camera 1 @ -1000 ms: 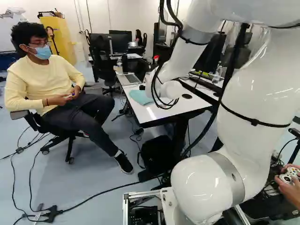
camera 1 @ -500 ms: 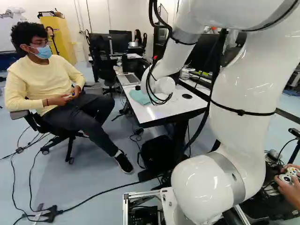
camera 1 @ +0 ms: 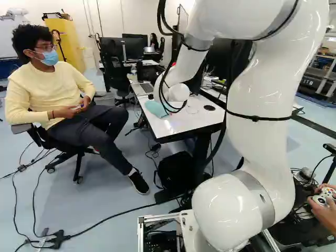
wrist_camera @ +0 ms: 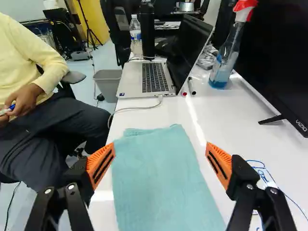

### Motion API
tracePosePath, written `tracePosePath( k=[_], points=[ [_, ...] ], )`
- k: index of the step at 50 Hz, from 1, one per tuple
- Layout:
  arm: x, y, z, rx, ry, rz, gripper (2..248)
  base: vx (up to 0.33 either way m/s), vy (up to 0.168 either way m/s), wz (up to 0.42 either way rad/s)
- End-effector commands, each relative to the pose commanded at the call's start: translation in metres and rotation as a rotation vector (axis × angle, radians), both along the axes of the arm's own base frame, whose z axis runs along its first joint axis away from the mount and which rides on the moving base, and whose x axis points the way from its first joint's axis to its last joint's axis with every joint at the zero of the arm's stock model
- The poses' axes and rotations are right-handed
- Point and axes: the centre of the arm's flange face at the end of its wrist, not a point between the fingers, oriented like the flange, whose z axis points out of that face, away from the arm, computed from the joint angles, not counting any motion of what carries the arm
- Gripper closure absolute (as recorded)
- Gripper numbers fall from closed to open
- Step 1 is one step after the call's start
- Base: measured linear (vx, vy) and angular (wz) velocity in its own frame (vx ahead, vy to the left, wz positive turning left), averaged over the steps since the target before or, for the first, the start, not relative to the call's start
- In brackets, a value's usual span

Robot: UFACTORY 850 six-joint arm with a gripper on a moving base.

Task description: Clean the table with the green towel

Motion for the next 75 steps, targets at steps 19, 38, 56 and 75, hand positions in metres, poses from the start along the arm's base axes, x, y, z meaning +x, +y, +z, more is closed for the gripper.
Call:
tracePosePath(
  k=[19, 38, 56, 75],
  points=[
    [0.029, 0.012, -0.008, -0.009, 0.052, 0.012, 3, 0.000, 0.000, 0.000],
    [0.033, 0.013, -0.016, -0.023, 0.128, 0.013, 3, 0.000, 0.000, 0.000],
    [0.030, 0.013, -0.020, -0.034, 0.190, 0.013, 3, 0.000, 0.000, 0.000],
    [0.026, 0.012, -0.024, -0.045, 0.248, 0.013, 3, 0.000, 0.000, 0.000]
  ],
)
